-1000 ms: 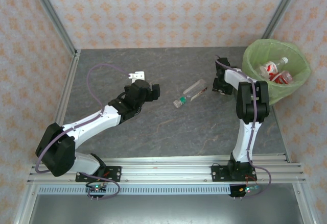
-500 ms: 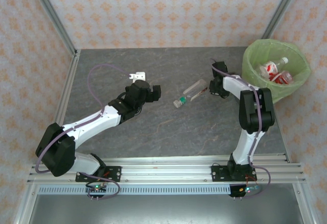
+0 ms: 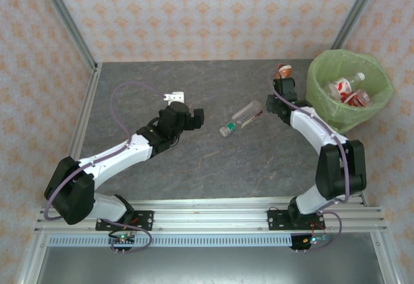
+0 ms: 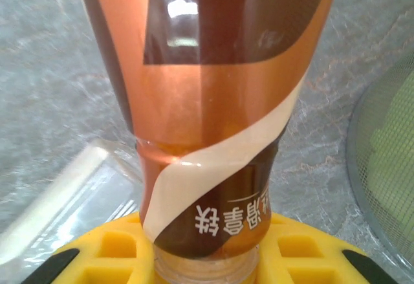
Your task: Put the plastic bottles in the bin
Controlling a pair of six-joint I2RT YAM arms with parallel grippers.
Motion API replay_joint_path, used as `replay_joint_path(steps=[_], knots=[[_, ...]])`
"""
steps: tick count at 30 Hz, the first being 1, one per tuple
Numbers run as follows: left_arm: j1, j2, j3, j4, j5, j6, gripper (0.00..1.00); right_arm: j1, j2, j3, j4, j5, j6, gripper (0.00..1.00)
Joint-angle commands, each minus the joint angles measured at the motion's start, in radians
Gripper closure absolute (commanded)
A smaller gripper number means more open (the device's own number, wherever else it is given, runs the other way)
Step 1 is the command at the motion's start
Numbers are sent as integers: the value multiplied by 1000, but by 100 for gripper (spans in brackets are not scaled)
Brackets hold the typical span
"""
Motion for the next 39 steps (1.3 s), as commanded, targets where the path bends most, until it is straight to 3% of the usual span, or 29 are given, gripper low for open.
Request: replay_joint_path(steps=[1,9,20,29,39], knots=[[9,-8,2,12,4,-3,0,3,-97,-57,125,-78,-15,100],[9,1,11,16,22,-4,0,3,-231,-116,177,-198,-49,100],[4,34,52,-2,106,-34,0,2,-386,-85,109,-249,-64,100],[-114,130,268,-161,71,103,0,-11,-477,7,-14,-233,-79,100],[-157,128,239,-9,223,130,0,-113,-537,78,-48,-288,-84,100]])
